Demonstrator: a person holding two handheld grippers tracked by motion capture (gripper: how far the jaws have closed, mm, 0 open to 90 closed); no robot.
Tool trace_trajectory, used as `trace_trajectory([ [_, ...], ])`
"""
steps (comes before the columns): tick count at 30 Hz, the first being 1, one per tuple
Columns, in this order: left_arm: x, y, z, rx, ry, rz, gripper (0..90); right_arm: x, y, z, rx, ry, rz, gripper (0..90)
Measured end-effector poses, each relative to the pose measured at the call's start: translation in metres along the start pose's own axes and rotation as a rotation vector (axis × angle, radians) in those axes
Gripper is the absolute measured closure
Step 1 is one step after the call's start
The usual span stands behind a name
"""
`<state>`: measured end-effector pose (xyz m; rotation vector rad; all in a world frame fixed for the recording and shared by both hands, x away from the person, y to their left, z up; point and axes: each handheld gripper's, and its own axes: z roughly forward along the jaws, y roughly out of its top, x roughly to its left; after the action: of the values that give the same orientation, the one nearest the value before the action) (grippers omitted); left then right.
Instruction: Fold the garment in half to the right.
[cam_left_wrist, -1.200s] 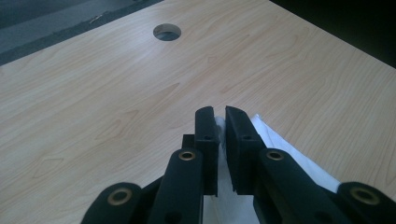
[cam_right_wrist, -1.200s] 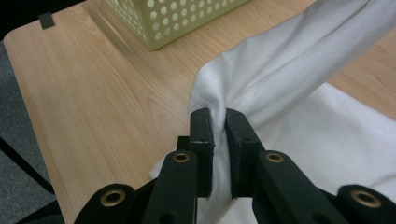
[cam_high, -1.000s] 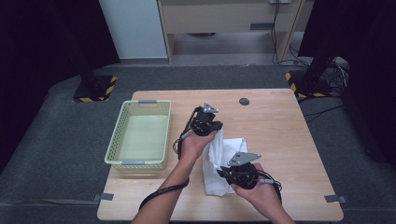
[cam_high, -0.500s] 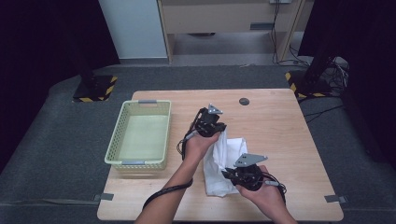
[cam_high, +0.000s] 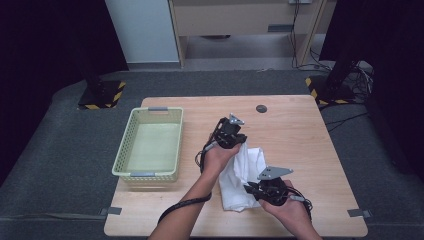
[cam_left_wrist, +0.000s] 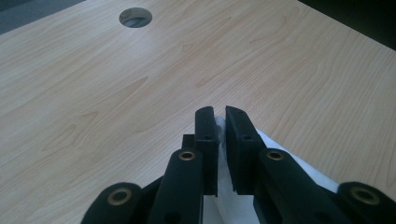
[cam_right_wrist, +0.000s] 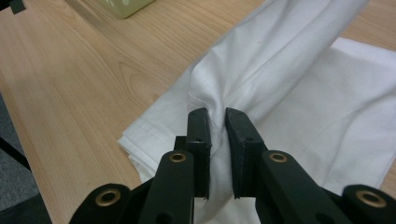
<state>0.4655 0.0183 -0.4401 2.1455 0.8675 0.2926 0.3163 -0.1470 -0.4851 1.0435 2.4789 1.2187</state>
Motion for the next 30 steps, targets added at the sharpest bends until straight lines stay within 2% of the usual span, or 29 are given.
trace_trajectory([
  [5, -0.002, 0.0, 0.008, 0.022, -0.005, 0.012, 84.3, -0.004, -0.003, 0.0, 0.005, 0.002, 0.008, 79.7],
  [17, 0.0, -0.002, 0.023, 0.03, -0.01, -0.012, 83.8, -0.019, -0.018, 0.002, 0.026, -0.021, 0.048, 76.0],
  [21, -0.001, -0.003, 0.028, 0.03, -0.03, -0.026, 81.6, -0.02, -0.02, 0.001, 0.032, -0.027, 0.052, 74.5],
  [23, -0.003, -0.003, 0.032, 0.027, -0.038, -0.013, 75.4, -0.021, -0.022, 0.0, 0.036, -0.035, 0.056, 72.8],
  [24, -0.006, -0.002, 0.034, 0.027, -0.024, 0.001, 70.1, -0.022, -0.022, 0.0, 0.037, -0.039, 0.056, 71.8],
  [26, -0.009, -0.002, 0.033, 0.008, -0.012, -0.002, 57.3, -0.024, -0.024, -0.002, 0.043, -0.051, 0.069, 71.0],
  [30, -0.014, 0.0, 0.027, -0.018, -0.004, 0.003, 48.5, -0.028, -0.028, -0.005, 0.049, -0.061, 0.083, 69.3],
])
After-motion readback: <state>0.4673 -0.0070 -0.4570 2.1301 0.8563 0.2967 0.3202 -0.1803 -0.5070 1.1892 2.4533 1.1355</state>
